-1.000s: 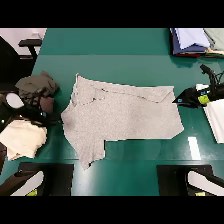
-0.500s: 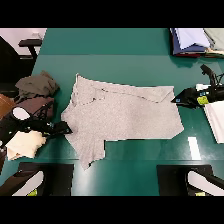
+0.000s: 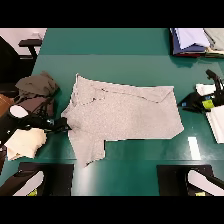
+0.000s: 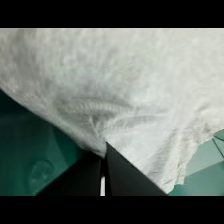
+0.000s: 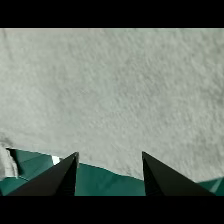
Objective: Fold the shirts.
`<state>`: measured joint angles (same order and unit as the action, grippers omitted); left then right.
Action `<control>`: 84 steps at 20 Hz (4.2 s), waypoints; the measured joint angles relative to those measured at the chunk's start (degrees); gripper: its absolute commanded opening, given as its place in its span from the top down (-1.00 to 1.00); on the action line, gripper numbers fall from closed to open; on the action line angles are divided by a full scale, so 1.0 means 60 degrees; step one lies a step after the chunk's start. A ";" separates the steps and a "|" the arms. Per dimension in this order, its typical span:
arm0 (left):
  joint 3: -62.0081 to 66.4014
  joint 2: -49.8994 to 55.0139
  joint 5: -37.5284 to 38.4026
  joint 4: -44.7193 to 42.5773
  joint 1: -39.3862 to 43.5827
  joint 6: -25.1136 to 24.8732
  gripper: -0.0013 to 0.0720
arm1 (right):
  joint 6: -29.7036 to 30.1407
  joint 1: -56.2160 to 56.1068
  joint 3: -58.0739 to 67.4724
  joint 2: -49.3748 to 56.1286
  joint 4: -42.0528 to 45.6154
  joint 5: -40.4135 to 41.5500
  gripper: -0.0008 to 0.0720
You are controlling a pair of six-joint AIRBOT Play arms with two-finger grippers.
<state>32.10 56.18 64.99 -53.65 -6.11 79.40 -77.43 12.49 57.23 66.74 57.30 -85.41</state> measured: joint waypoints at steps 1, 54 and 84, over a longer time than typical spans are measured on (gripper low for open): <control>0.0164 -0.0051 0.0026 0.0033 0.0000 -0.0007 0.91 | 0.0000 0.0331 -0.0393 -0.0113 0.0251 -0.0015 -0.27; 0.8473 0.3002 0.1297 -0.0233 0.0000 0.0393 0.91 | -0.2175 -0.2291 0.6790 0.3024 0.3391 -0.1996 0.94; 0.4320 0.2342 0.1523 -0.2943 0.0670 0.0415 -0.39 | -0.0506 -0.1439 0.1749 0.1089 0.1228 0.0878 -0.12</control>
<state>58.02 70.24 74.13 -71.31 -2.09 81.89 -80.47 3.86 67.72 73.28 64.66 -80.14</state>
